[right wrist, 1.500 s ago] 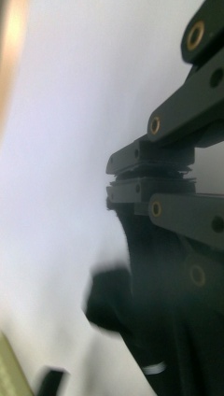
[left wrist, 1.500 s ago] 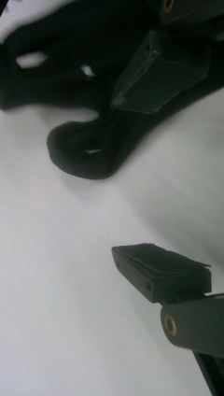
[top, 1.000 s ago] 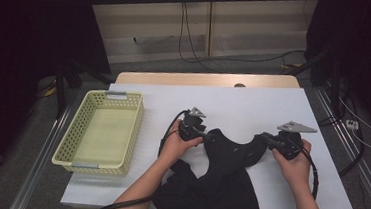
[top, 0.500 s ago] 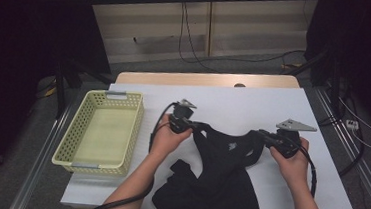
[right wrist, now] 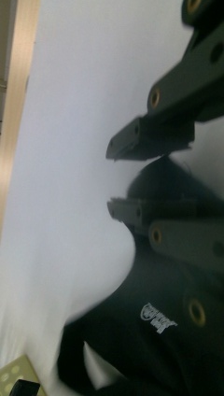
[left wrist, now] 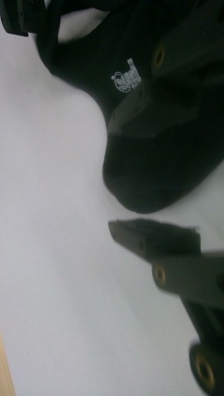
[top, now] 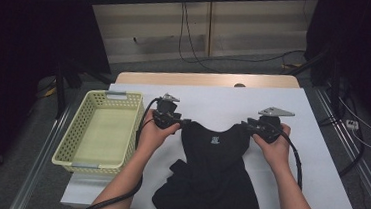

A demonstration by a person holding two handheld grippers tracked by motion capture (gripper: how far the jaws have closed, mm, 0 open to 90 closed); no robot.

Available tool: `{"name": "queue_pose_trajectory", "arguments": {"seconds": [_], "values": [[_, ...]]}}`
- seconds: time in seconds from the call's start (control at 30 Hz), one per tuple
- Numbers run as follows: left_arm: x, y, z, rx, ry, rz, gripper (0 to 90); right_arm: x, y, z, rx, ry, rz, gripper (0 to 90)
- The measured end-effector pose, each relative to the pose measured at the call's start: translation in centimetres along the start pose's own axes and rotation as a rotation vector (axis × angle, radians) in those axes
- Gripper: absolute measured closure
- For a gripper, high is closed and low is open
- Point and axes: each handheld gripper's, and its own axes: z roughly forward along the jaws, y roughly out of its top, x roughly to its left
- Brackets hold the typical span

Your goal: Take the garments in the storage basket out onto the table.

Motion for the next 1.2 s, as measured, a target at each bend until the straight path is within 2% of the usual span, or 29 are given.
{"name": "queue_pose_trajectory", "arguments": {"seconds": [0.03,0.1,0.17,0.2,0.3,0.33,0.37,0.4,0.43,0.47,0.5,0.53,0.57,0.6,0.67,0.7,0.73,0.77,0.8,0.87,0.9,1.07,1.1,1.13,1.2], "values": [[0.1,-0.3,0.3,-0.012,-0.003,-0.007,40.6,0.0,0.0,0.1,0.014,0.0,-0.004,55.1],[0.3,-0.5,0.6,-0.014,-0.006,-0.013,38.7,0.1,0.0,0.1,0.021,-0.005,-0.016,53.5],[0.4,-0.5,1.1,-0.013,0.001,0.009,36.5,0.0,-0.1,0.3,0.04,-0.007,-0.011,50.1],[0.4,-0.6,1.4,-0.011,0.003,0.012,35.7,-0.1,-0.2,0.6,0.054,0.006,0.006,50.2],[0.4,-0.7,2.4,-0.013,-0.001,0.01,33.3,-0.1,-0.8,1.7,0.103,0.001,-0.013,50.4],[0.4,-0.9,3.5,0.001,-0.003,0.039,33.8,0.1,-1.0,2.0,0.13,0.005,-0.02,52.0],[0.3,-1.1,4.0,0.001,-0.014,0.032,34.7,0.3,-1.2,2.3,0.147,-0.001,-0.043,53.5],[0.3,-1.1,4.0,0.001,-0.014,0.032,34.8,0.3,-1.2,2.3,0.147,-0.001,-0.043,53.5],[0.1,-1.3,5.1,0.015,-0.025,0.055,37.7,0.8,-1.3,2.2,0.146,-0.014,-0.079,60.8],[0.1,-1.3,5.1,0.015,-0.025,0.055,41.3,0.8,-1.3,2.2,0.146,-0.014,-0.079,60.8],[0.0,-1.4,5.6,0.023,-0.029,0.057,40.8,1.0,-1.3,2.2,0.149,-0.012,-0.086,67.1],[-0.4,-1.6,5.8,0.01,-0.019,0.068,41.4,1.1,-1.3,2.2,0.149,0.001,-0.094,74.4],[-0.6,-1.6,5.8,0.014,-0.001,0.085,44.7,1.3,-1.4,2.2,0.148,0.02,-0.099,76.5],[-0.7,-1.5,5.7,0.024,-0.015,0.08,49.9,1.4,-1.4,2.1,0.146,0.02,-0.1,78.6],[-1.1,-1.5,5.5,0.058,-0.112,0.058,69.1,1.7,-1.6,2.0,0.141,0.052,-0.088,80.1],[-1.1,-1.5,5.5,0.058,-0.112,0.058,72.4,1.8,-1.7,2.0,0.14,0.074,-0.086,80.2],[-1.8,-1.8,5.4,0.064,-0.086,0.114,75.6,2.1,-1.8,1.9,0.139,0.084,-0.097,80.4],[-1.8,-1.8,5.4,0.064,-0.086,0.114,79.9,2.3,-1.8,1.8,0.14,0.093,-0.106,80.5],[-2.1,-2.0,5.0,0.086,-0.124,0.087,83.4,2.5,-1.9,1.7,0.144,0.107,-0.104,80.6],[-2.6,-2.4,4.5,0.096,-0.135,0.103,84.6,3.0,-2.2,1.4,0.143,0.139,-0.1,80.8],[-2.6,-2.4,4.5,0.096,-0.135,0.103,84.8,3.4,-2.4,1.2,0.144,0.146,-0.119,80.8],[-3.7,-4.5,2.5,0.1,-0.173,0.12,85.0,5.2,-3.1,0.2,0.147,0.201,-0.167,80.7],[-4.0,-4.9,2.2,0.095,-0.176,0.109,85.1,5.5,-3.3,0.1,0.147,0.209,-0.173,80.8],[-4.0,-4.9,2.2,0.095,-0.176,0.109,85.0,5.8,-3.4,-0.1,0.147,0.21,-0.185,80.8],[-4.4,-5.9,1.4,0.083,-0.183,0.11,85.0,6.3,-3.6,-0.3,0.149,0.229,-0.194,80.8]]}}
